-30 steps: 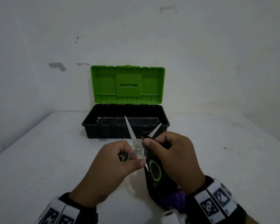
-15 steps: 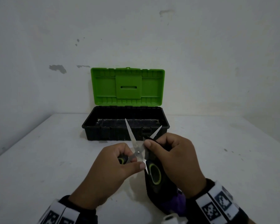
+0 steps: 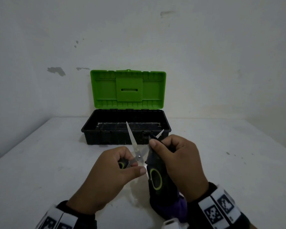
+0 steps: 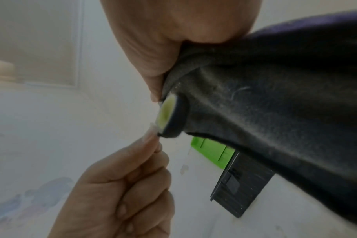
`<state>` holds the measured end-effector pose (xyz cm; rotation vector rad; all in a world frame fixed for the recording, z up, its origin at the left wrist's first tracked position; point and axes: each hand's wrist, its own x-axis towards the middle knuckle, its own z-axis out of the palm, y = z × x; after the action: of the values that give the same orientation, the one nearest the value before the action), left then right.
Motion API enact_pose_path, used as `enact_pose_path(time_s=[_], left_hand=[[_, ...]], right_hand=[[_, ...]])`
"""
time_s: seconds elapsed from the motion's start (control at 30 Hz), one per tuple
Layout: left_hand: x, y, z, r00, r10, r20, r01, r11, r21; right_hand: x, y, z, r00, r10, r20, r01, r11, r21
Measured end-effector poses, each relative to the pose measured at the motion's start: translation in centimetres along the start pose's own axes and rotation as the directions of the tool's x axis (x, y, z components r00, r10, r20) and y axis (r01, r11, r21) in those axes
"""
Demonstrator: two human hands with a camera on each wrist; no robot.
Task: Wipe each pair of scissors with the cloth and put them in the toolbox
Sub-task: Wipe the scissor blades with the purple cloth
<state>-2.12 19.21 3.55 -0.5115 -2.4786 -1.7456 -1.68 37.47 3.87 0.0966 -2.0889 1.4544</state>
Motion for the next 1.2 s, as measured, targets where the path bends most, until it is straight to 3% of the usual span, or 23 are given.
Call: enact_pose_path(time_s=[0.07, 0.2, 0.37, 0.53, 0.7, 0.97, 1.13, 1.2], left_hand=[[-0.2, 0.2, -0.2, 1.000, 0.004, 0.022, -0.004, 1.000, -0.013], [-0.3, 0.4, 0.0, 1.000, -0.003, 0.025, 0.002, 0.999, 0.041], [-0.1, 0.9, -0.1, 0.997, -0.046, -0.054, 0.049, 0.997, 0.053], [-0.1, 1.5, 0.3, 0.988, 0.061, -0.141, -0.026, 0.971, 0.238], [-0.3, 1.6, 1.5, 0.981, 0.078, -0.175, -0.013, 0.939, 0.345], [-0.7, 1.0, 1.8, 0.951, 0.249, -0.182, -0.144, 0.881, 0.451], [-0.7, 0.8, 1.7, 0.945, 0.279, -0.173, -0.149, 0.835, 0.529], [-0.7, 0.8, 1.6, 0.941, 0.294, -0.167, -0.161, 0.824, 0.543]], right_hand=[[-0.1, -0.1, -0.3, 1.000, 0.007, 0.013, -0.008, 1.000, 0.015], [1.9, 0.5, -1.5, 0.996, 0.025, -0.087, -0.022, 0.999, 0.030], [2.9, 0.2, -3.3, 0.993, -0.008, -0.114, -0.001, 0.997, -0.073], [1.6, -1.5, -2.6, 0.997, -0.066, 0.029, 0.070, 0.989, -0.134], [0.4, -0.9, -0.3, 0.993, -0.061, 0.098, 0.074, 0.988, -0.134], [0.6, -0.3, 0.2, 0.999, -0.054, 0.007, 0.054, 0.984, -0.171], [-0.3, -0.8, 0.6, 0.996, -0.051, 0.073, 0.058, 0.994, -0.093], [0.4, -0.2, 0.2, 0.998, -0.058, 0.004, 0.058, 0.990, -0.125]])
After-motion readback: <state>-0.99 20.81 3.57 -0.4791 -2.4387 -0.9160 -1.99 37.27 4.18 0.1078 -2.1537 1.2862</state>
